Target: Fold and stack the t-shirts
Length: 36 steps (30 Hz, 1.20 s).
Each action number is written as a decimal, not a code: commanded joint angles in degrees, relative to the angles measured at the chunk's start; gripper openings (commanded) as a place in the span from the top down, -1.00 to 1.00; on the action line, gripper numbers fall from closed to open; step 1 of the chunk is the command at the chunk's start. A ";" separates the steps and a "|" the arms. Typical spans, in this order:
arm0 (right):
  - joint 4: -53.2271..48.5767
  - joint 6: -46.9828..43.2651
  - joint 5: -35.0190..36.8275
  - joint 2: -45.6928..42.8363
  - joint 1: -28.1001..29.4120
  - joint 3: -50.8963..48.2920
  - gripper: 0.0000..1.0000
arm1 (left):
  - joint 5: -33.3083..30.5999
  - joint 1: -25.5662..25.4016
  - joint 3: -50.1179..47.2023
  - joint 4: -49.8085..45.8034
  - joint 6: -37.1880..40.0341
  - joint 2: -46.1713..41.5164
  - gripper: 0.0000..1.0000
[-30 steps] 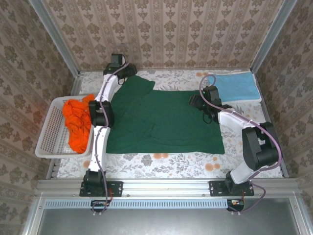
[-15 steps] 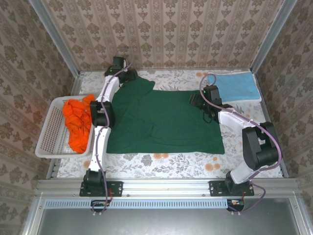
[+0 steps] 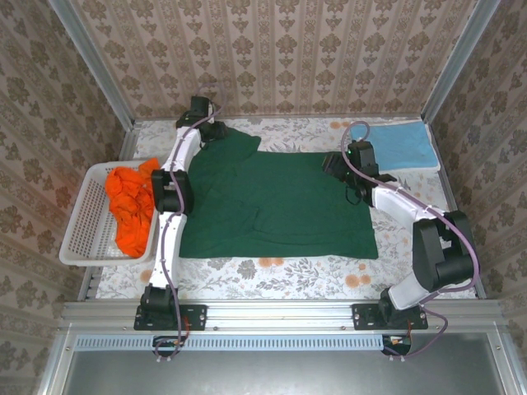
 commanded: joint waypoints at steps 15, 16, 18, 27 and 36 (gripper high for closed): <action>-24.91 -10.46 10.38 31.00 -3.73 37.72 -0.41 | 1.24 0.39 -9.60 1.07 0.90 -6.12 1.00; -26.87 -10.34 10.60 32.80 -3.87 40.42 -0.37 | 1.46 0.37 -10.53 1.84 0.81 -6.68 1.00; -29.36 -10.53 10.66 35.54 -4.02 44.35 -0.29 | 2.07 0.39 -10.93 2.33 0.80 -7.11 1.00; -33.86 -11.13 13.59 39.21 -4.19 50.72 -0.19 | 3.51 0.41 -10.92 3.15 0.81 -7.18 1.00; -41.42 -13.74 15.76 45.79 -4.34 61.30 0.04 | 4.38 0.36 -11.15 3.34 0.79 -7.28 1.00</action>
